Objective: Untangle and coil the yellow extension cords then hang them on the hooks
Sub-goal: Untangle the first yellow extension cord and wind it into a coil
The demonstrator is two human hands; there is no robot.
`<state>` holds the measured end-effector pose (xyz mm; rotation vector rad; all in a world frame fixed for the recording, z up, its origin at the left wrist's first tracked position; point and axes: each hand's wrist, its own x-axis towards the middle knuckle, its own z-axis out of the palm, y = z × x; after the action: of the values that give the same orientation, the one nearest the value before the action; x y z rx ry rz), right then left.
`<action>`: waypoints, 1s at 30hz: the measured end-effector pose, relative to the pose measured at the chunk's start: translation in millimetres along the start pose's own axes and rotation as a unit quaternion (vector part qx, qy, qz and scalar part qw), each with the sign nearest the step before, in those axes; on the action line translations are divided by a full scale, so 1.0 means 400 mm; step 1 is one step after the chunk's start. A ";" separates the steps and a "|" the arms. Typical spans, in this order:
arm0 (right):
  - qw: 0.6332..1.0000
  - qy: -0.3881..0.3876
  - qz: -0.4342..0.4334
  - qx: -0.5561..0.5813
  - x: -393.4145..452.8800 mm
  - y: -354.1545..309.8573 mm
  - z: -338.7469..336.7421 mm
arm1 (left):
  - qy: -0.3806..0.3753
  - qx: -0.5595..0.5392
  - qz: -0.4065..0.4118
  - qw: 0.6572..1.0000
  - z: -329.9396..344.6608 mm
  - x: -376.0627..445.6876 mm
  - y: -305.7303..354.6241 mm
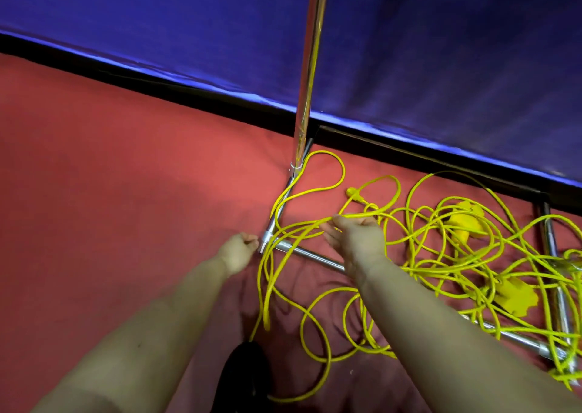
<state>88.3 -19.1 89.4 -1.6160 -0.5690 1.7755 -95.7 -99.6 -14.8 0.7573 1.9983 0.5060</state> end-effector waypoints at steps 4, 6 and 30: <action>0.997 -0.011 0.003 -0.082 0.089 0.046 0.040 | 0.002 -0.035 -0.039 0.999 0.029 0.088 -0.033; 0.986 0.011 -0.044 -0.158 0.130 0.076 0.041 | -0.007 -0.063 -0.046 0.997 0.049 0.125 -0.035; 0.925 -0.064 -0.070 -0.369 0.210 0.239 0.005 | -0.054 -0.266 -0.106 0.957 0.079 0.251 -0.047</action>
<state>67.8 -24.0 -36.1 -1.8630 -1.5157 1.6568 -114.0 -42.9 -103.5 0.2297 1.7003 0.8092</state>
